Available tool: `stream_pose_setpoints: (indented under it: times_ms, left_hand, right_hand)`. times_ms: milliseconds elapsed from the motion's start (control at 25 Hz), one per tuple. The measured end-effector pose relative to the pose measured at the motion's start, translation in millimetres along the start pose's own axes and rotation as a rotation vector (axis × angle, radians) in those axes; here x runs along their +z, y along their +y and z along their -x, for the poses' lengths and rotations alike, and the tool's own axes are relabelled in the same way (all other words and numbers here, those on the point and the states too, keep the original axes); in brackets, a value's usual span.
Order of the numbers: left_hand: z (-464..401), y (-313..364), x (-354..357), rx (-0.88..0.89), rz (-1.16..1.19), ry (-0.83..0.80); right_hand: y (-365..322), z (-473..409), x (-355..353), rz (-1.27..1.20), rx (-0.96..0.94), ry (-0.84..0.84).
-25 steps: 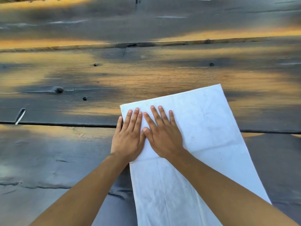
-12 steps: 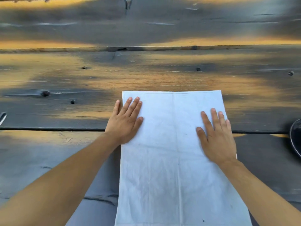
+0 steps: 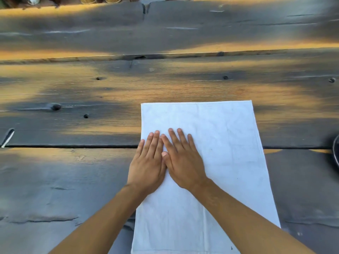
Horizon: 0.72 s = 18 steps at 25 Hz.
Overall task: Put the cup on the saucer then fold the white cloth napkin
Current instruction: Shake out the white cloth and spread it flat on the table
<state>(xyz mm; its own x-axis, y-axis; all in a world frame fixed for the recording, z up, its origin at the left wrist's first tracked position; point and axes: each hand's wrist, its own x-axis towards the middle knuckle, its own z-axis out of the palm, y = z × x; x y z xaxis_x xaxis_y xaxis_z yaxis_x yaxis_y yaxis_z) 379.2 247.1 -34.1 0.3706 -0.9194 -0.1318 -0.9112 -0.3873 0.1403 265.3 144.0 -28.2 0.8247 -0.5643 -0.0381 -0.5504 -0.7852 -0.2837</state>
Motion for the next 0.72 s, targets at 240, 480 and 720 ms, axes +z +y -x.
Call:
stream_pose_setpoints:
  times_ms: [240,480,720]
  left_hand:
    - [0.7,-2.1,-5.6,-0.003,0.008,-0.023]
    - [-2.0,-1.3,-7.0,-0.009,0.009,-0.062]
    - [41.8,6.5,-19.9,0.032,0.051,0.042]
  right_hand:
    - [94.2,43.0,-15.3,0.145,0.163,0.038]
    - [151.2,71.7,-35.8,0.091,0.343,-0.029]
    - [43.2,62.5,-29.4,0.014,0.196,0.070]
